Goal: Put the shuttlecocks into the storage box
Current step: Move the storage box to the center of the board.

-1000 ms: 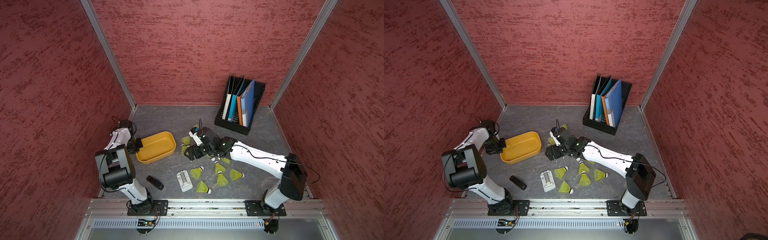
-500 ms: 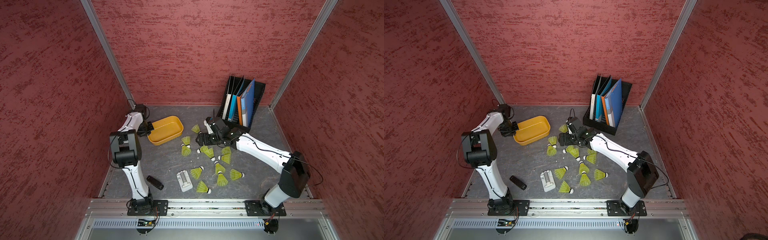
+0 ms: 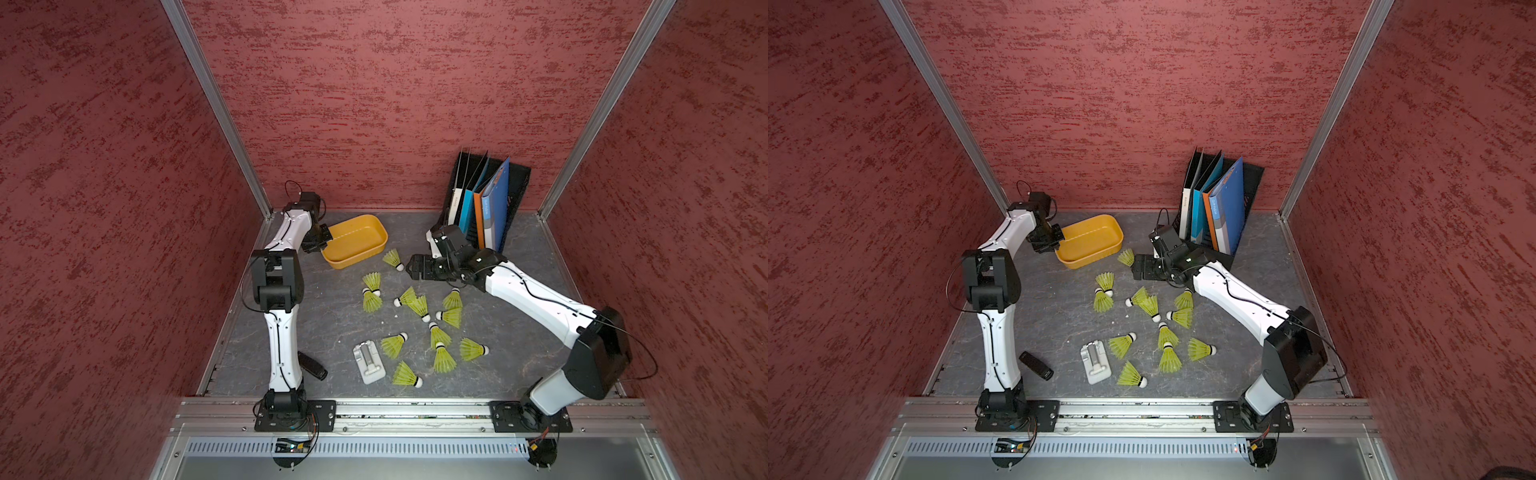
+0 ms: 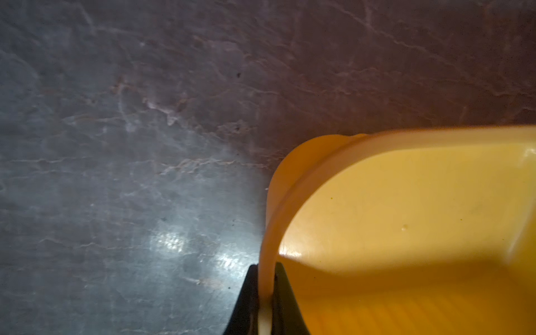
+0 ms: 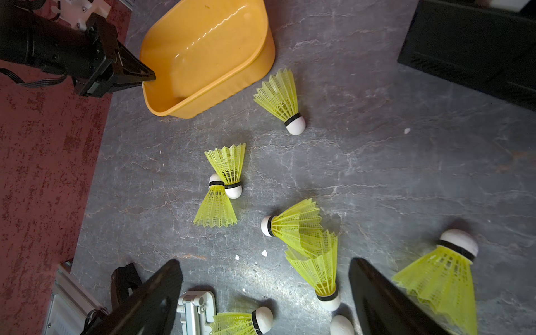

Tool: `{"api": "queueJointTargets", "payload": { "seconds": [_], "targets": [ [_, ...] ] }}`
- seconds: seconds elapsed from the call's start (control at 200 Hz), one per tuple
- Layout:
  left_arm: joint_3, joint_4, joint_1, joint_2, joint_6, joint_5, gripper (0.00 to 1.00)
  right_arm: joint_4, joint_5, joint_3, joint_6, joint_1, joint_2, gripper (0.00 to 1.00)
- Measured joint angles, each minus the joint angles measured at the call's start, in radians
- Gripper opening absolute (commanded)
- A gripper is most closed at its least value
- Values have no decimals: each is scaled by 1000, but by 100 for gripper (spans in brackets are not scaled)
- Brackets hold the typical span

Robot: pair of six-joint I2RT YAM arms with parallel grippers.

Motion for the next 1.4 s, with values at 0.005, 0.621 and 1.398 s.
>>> {"api": "queueJointTargets", "payload": {
  "seconds": [0.005,0.621,1.398],
  "targets": [
    [1,0,-1,0,0,2,0,-1,0,0,0,0,-1,93],
    [-217,166,-146,-96,56,153,0,-65,13,-92,-10,-145,-161,93],
    [-325,155,-425,-179,89,66,0,-161,71,-186,-5,-216,-263,93]
  ]
}}
